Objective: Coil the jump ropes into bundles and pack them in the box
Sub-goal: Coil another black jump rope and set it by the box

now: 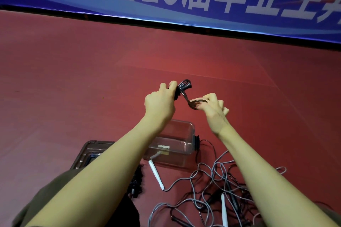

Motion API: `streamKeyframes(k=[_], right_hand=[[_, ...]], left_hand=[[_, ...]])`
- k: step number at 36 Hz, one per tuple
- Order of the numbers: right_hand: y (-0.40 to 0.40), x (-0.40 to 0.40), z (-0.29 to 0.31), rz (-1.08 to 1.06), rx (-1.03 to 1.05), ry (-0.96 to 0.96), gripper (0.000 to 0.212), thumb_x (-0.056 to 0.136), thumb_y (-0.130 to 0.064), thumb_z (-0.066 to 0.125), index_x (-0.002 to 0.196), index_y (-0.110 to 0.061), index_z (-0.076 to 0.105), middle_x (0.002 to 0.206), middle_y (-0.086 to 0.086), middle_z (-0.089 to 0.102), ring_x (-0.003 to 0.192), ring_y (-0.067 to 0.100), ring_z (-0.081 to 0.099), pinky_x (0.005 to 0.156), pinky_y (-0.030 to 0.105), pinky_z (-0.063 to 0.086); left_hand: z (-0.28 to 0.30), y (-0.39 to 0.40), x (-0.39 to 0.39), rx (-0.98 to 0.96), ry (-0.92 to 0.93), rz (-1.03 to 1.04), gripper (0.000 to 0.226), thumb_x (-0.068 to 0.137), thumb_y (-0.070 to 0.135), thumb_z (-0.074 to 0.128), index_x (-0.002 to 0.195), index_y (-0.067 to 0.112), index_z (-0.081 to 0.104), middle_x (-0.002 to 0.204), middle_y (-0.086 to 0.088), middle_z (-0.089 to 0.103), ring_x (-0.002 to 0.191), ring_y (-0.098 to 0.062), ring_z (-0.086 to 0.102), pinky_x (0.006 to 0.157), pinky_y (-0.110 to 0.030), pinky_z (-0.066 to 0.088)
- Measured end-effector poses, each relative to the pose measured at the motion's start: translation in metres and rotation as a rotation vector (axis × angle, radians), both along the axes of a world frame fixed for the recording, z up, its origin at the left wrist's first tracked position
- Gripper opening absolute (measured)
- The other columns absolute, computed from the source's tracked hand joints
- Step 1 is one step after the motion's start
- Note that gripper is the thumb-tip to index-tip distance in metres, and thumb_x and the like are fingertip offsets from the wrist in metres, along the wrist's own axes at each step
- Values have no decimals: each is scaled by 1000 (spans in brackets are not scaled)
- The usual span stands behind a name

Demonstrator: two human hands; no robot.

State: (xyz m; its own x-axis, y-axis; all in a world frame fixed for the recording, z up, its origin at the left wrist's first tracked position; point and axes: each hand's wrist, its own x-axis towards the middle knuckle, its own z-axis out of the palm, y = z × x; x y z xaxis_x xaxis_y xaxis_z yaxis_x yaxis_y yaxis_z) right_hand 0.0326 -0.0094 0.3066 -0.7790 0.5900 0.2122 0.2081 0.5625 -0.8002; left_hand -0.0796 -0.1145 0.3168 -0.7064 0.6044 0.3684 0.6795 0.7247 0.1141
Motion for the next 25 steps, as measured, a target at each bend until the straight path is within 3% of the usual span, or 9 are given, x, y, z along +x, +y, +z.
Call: streamKeyframes(k=[3, 5, 7, 10, 13, 16, 19, 22, 25], right_hand=[[-2, 1, 4, 15, 38, -2, 39, 65, -35, 36, 91, -32, 64, 111, -8, 49, 114, 15, 33, 97, 34, 15], [-2, 3, 6, 71, 9, 24, 35, 67, -46, 33, 87, -42, 63, 113, -16, 55, 121, 12, 36, 106, 37, 12], [0, 3, 6, 112, -97, 46, 51, 72, -67, 27, 88, -41, 69, 113, -20, 61, 125, 7, 39, 112, 39, 9], [1, 0, 4, 50, -306, -41, 78, 72, -86, 14, 80, -40, 76, 111, -15, 68, 134, 16, 35, 116, 50, 8], [4, -5, 4, 58, -304, -5, 52, 87, -61, 35, 71, -34, 77, 91, -11, 74, 116, 18, 55, 112, 43, 26], [-2, -3, 9, 156, -359, 111, 24, 93, -19, 52, 85, -14, 74, 94, 4, 72, 88, 11, 64, 91, 26, 43], [-8, -2, 10, 235, -278, 68, 14, 91, -16, 60, 88, -7, 69, 83, 6, 68, 78, 11, 60, 75, 17, 45], [-13, -2, 10, 209, -299, 44, 61, 86, -49, 61, 86, 12, 61, 73, 24, 58, 67, 16, 59, 76, 30, 40], [-9, -5, 8, 139, -286, -24, 84, 79, -71, 48, 88, 12, 59, 74, 22, 66, 67, 14, 69, 105, 39, 35]], left_hand=[[0, -2, -2, -2, -5, 5, 39, 91, 10, 47, 128, 16, 34, 103, -7, 48, 68, -34, 53, 53, -31, 30], [0, -2, -2, -1, -4, 6, 41, 90, 9, 47, 128, 16, 34, 103, -6, 48, 65, -33, 50, 52, -31, 29], [0, -1, -2, -4, 5, 1, 42, 90, 8, 48, 128, 16, 34, 102, -6, 47, 62, -31, 46, 50, -30, 28], [-1, 0, -1, -10, 25, -13, 42, 91, 8, 46, 130, 16, 33, 103, -6, 47, 62, -30, 44, 50, -30, 27], [-2, 1, 2, -26, 50, -27, 43, 92, 7, 45, 132, 16, 32, 103, -6, 47, 63, -31, 47, 48, -30, 27], [-3, 2, 4, -32, 62, -34, 45, 90, 6, 46, 132, 16, 32, 102, -5, 46, 65, -32, 53, 47, -30, 27], [-3, 3, 4, -30, 62, -34, 46, 91, 9, 49, 132, 16, 31, 100, -4, 44, 63, -29, 47, 48, -30, 28], [-3, 3, 5, -37, 90, -48, 44, 93, 11, 46, 134, 17, 31, 103, -5, 46, 67, -30, 51, 49, -32, 27], [-5, 5, 4, -26, 96, -53, 43, 95, 13, 45, 135, 18, 31, 104, -5, 47, 64, -27, 43, 46, -30, 20]])
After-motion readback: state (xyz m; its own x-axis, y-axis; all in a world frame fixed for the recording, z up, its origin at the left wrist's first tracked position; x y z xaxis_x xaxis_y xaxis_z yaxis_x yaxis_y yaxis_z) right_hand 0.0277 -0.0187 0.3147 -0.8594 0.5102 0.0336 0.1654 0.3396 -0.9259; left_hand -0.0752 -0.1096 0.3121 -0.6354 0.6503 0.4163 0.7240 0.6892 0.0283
